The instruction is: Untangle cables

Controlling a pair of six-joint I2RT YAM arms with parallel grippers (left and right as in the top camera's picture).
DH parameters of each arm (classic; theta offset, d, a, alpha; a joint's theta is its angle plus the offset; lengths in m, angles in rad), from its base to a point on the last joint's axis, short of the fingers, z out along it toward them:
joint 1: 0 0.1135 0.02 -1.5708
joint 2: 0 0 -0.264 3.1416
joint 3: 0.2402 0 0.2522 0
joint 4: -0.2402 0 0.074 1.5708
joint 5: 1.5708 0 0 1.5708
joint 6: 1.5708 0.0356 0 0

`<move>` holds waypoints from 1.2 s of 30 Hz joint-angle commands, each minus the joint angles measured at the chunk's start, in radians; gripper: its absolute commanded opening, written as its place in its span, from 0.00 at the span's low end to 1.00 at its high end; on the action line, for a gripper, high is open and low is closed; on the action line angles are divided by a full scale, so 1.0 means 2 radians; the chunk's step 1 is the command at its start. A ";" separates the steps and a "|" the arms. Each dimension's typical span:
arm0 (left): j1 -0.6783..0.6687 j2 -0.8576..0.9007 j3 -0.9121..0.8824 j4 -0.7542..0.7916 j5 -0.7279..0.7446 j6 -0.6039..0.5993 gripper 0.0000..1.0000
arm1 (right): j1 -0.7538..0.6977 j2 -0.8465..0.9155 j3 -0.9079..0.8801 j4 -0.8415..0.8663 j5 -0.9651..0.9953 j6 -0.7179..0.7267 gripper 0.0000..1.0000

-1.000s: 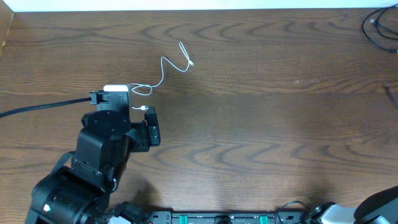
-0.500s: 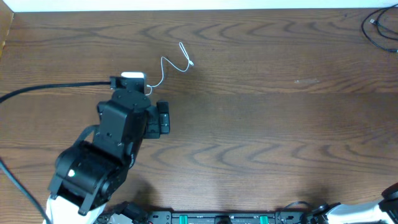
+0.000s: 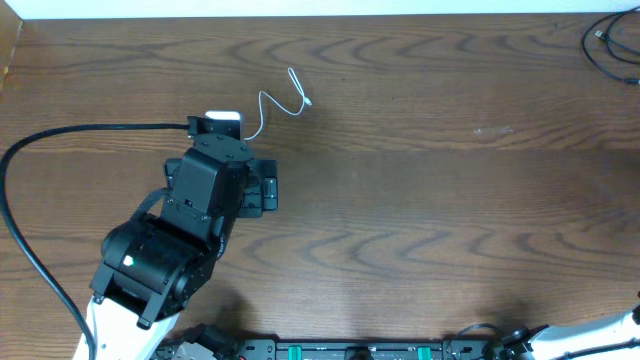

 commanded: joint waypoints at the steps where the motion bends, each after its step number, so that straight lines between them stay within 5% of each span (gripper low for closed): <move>1: 0.002 0.000 -0.001 -0.004 -0.003 -0.003 0.93 | -0.003 -0.004 0.005 -0.004 -0.007 0.027 0.82; 6: 0.002 0.000 -0.001 -0.012 -0.003 -0.003 0.93 | -0.003 -0.004 0.005 -0.041 -0.025 0.027 0.99; 23: 0.002 0.000 -0.001 -0.021 -0.004 -0.003 0.93 | -0.001 -0.023 0.004 -0.178 -0.183 0.080 0.99; 36: 0.002 0.000 -0.001 -0.015 0.023 -0.003 0.93 | 0.046 -0.219 0.004 -0.153 -0.285 0.262 0.99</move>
